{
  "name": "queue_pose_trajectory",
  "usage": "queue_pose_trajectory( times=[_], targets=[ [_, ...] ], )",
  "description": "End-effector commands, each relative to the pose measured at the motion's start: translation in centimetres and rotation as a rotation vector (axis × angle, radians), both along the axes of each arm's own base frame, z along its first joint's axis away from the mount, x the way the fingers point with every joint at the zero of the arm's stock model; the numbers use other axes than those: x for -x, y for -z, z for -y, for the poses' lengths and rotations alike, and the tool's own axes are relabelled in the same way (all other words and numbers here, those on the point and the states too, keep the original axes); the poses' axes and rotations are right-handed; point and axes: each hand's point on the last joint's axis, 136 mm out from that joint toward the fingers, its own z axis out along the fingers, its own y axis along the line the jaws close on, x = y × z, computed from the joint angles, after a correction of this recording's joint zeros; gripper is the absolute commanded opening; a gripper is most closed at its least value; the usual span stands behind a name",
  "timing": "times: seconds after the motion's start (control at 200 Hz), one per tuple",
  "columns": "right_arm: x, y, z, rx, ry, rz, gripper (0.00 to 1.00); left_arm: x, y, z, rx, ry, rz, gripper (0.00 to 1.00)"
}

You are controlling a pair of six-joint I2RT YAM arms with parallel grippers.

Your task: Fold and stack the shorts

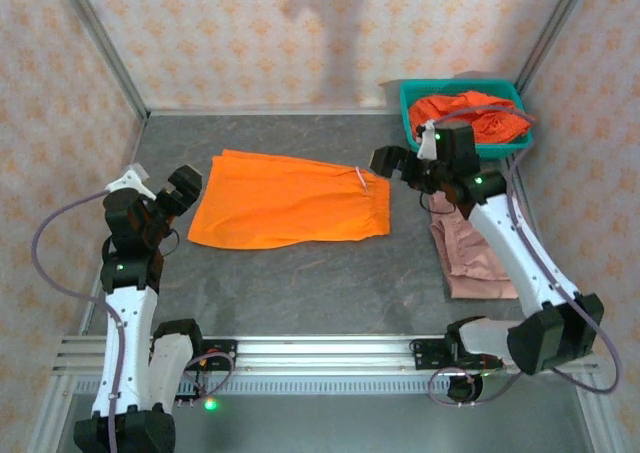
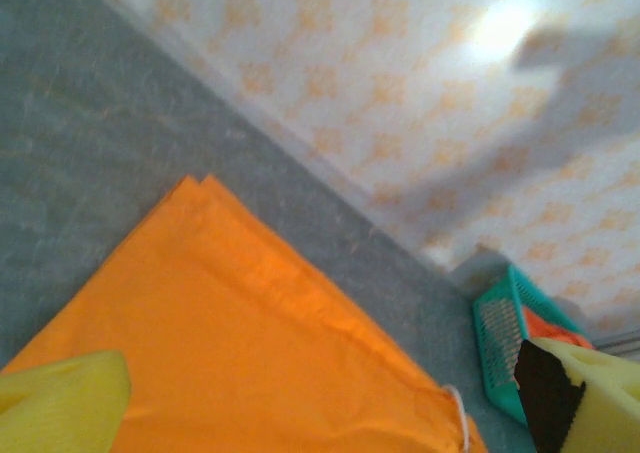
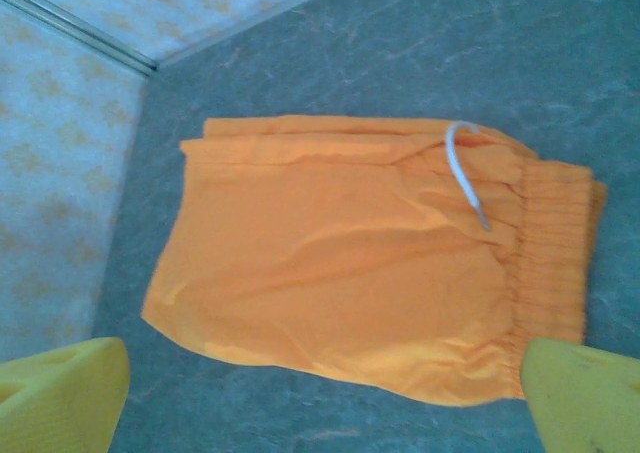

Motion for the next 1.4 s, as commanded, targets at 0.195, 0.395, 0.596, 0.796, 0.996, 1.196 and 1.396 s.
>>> queue_pose_trajectory(
  times=[0.195,0.395,0.596,0.796,0.996,1.196,1.396],
  targets=[
    [-0.4,2.3,2.8,0.141,0.102,0.001,0.99,-0.7,1.7,2.6,-0.027,0.105,-0.083,1.00],
    [-0.2,4.1,5.0,0.210,0.215,-0.033,1.00,-1.1,1.7,4.3,-0.050,0.160,-0.097,1.00],
    [-0.8,8.5,4.4,0.227,0.191,-0.165,0.99,-1.7,2.5,5.0,-0.044,0.185,-0.113,1.00],
    [-3.0,14.2,2.2,0.260,0.090,-0.383,0.96,-2.1,2.9,6.0,-0.049,0.223,-0.126,1.00],
    [-5.5,17.7,0.7,0.241,0.059,-0.457,0.79,-2.2,3.5,7.1,-0.049,0.268,-0.145,1.00],
    [-6.2,20.4,0.4,0.262,0.042,-0.519,0.70,-2.4,4.0,7.6,-0.051,0.290,-0.161,1.00],
    [-6.0,22.0,0.6,0.285,0.043,-0.540,0.67,-2.7,4.2,8.0,-0.051,0.304,-0.169,1.00]
  ],
)
